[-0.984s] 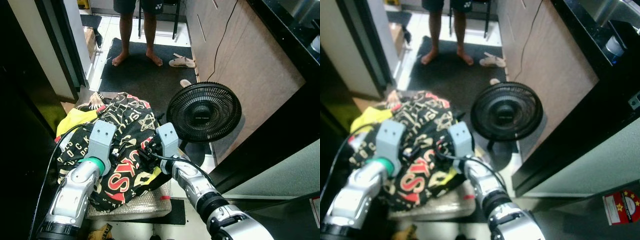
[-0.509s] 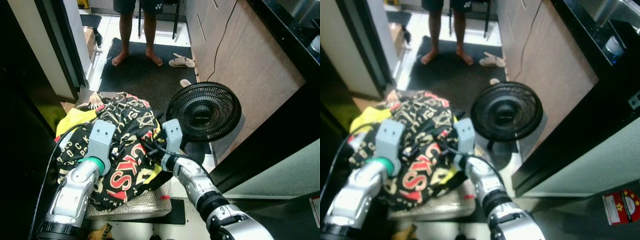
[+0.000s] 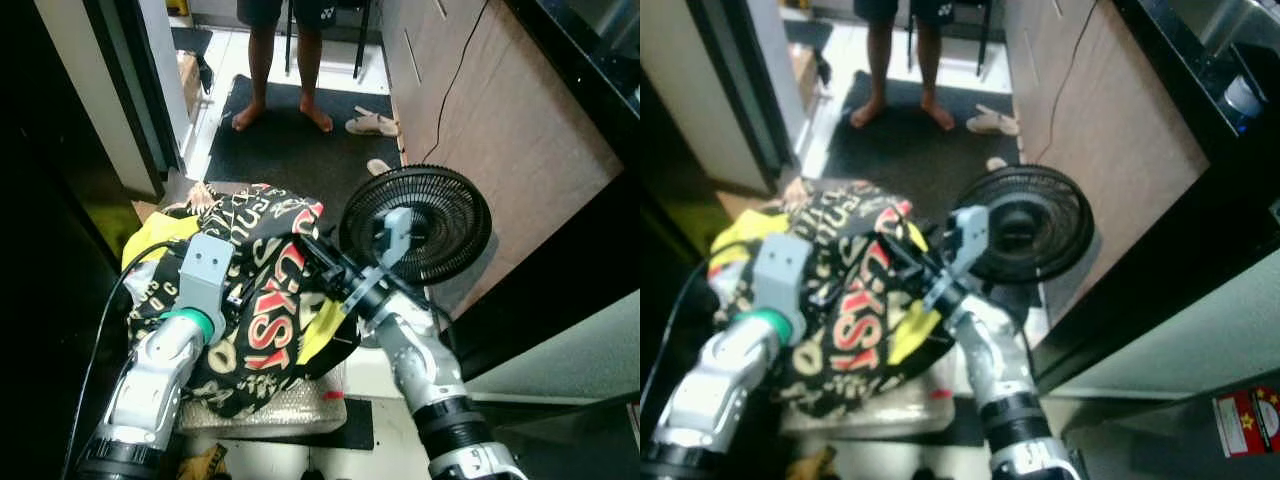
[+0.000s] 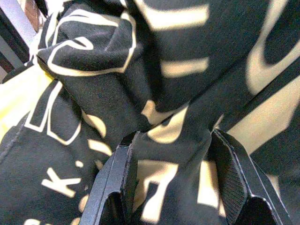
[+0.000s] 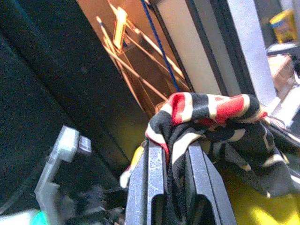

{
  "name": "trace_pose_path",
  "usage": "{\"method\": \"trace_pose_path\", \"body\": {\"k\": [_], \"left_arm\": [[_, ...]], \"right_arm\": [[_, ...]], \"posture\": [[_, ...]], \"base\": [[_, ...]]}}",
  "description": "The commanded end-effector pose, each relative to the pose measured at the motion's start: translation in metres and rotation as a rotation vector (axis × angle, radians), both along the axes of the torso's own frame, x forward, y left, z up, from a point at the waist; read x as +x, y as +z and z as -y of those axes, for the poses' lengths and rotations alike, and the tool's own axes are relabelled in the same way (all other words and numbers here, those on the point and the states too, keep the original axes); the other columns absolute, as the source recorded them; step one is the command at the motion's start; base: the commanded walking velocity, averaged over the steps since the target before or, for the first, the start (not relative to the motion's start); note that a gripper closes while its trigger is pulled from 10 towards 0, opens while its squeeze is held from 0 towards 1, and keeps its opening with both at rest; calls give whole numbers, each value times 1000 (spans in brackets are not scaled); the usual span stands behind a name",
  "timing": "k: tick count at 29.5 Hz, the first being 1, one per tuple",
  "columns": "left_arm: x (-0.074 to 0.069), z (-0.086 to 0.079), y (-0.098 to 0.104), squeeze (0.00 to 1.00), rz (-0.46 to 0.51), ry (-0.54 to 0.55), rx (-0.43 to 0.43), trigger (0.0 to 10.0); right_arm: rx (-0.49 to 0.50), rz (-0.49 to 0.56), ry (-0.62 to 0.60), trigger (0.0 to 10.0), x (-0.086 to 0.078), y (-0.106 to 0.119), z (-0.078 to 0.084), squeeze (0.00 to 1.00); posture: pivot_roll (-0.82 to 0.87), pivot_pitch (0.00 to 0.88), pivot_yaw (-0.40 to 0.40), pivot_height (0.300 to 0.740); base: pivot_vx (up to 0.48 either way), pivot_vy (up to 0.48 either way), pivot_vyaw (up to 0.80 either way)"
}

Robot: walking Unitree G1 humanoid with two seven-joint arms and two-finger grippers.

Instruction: Clothes washing

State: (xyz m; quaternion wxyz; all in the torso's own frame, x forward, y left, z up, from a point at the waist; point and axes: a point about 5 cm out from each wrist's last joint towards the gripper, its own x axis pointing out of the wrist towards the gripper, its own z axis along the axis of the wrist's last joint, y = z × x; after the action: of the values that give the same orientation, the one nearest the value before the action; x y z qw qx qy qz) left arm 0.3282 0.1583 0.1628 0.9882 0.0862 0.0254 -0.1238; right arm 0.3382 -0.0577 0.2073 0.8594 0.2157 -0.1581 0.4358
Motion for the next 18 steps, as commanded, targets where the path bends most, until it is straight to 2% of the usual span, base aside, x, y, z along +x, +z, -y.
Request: {"method": "trace_pose_path", "body": {"k": [1, 2, 4, 5, 8, 15, 18], "left_arm": [[-4, -2, -17, 0, -79, 15, -9, 10000], [-5, -1, -13, 0, -64, 10, -24, 10000], [-5, -1, -13, 0, -64, 10, -24, 10000], [-7, 1, -7, 0, -39, 5, -43, 10000], [-17, 11, 27, 0, 86, -33, -119, 10000], [-29, 23, 55, 0, 175, -92, -156, 10000], [-36, 34, 77, 0, 249, -131, -179, 10000]], "right_arm": [[67, 90, -9, 0, -5, 23, 9, 0], [72, 115, -28, 4196, -7, 31, 13, 0], [72, 115, -28, 4196, -7, 31, 13, 0], [73, 144, -58, 10000, -9, 39, 18, 0], [27, 239, -226, 10000, -15, 57, 43, 0], [10, 282, -354, 10000, -29, 73, 61, 0], [5, 291, -395, 10000, -37, 78, 68, 0]], "posture": [[127, 205, -44, 740], [127, 205, -44, 740], [127, 205, -44, 740], [119, 189, -41, 740], [114, 172, -41, 740], [96, 135, -28, 740], [82, 107, -14, 740]], "base": [[0, 0, 0], [0, 0, 0], [0, 0, 0], [0, 0, 0], [0, 0, 0], [0, 0, 0], [0, 0, 0]]}}
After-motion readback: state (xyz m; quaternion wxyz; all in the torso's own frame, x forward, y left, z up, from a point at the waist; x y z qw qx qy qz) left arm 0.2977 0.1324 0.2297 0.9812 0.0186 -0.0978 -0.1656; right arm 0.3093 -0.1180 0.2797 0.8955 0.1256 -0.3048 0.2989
